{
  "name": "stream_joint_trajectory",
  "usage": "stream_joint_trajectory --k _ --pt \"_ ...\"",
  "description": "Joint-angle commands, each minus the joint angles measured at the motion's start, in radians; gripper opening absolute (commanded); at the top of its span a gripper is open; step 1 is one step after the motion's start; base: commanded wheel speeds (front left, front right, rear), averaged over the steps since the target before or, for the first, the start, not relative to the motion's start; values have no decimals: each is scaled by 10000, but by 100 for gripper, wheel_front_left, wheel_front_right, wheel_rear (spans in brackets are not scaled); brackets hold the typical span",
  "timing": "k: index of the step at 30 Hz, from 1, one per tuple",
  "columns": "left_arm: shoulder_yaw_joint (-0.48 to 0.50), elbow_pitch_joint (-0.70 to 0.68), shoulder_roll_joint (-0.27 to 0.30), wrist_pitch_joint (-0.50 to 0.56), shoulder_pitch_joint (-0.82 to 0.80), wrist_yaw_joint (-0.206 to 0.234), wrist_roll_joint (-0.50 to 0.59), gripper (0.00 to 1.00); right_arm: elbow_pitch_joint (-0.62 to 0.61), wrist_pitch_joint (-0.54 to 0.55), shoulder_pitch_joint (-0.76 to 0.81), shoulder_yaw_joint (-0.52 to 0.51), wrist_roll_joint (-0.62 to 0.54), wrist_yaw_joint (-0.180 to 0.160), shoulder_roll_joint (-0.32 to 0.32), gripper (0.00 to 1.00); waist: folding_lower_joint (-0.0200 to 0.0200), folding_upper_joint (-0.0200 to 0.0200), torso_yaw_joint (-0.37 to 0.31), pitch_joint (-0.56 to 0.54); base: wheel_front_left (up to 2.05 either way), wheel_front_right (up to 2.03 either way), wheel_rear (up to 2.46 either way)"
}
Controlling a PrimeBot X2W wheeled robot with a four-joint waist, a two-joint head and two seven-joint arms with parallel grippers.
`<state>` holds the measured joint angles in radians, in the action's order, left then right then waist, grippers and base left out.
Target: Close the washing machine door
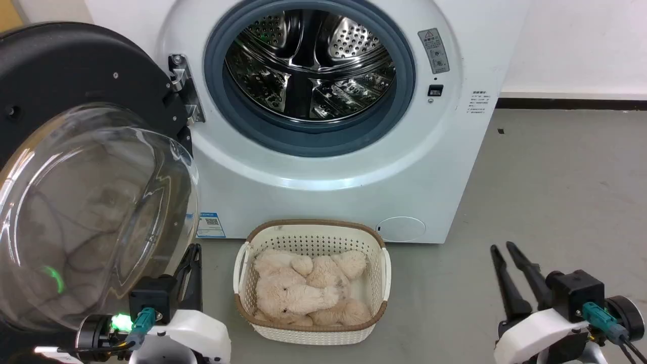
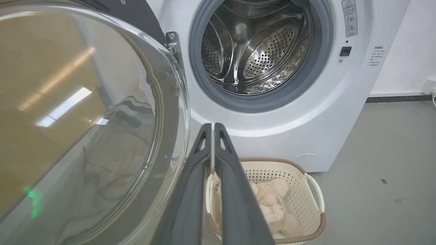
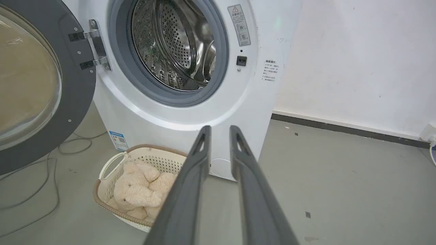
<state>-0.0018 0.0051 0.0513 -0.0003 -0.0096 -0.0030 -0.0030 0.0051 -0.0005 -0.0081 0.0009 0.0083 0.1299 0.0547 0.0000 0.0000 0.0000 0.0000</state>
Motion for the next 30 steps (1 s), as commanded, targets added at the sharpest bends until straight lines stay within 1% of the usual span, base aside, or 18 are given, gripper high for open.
stream_joint_trajectory --k 1,2,3,18,30 --pt "-5 5 0 -4 1 1 -1 100 0 -4 1 -1 3 0 0 100 0 0 0 1 0 0 0" --pt "-5 5 0 -5 1 1 -1 0 2 -5 1 1 3 0 2 0 0 0 0 1 0 0 0" --pt "-8 7 0 -12 2 4 -2 100 3 -12 2 0 9 0 2 100 0 0 -1 3 0 0 0" --pt "-99 48 -1 -304 72 98 -71 100 -7 -304 68 -46 210 1 -4 100 0 0 79 22 0 0 0" --pt "-155 64 -2 -555 165 177 -112 100 3 -555 151 -35 398 2 -8 100 0 0 441 -10 0 0 0"
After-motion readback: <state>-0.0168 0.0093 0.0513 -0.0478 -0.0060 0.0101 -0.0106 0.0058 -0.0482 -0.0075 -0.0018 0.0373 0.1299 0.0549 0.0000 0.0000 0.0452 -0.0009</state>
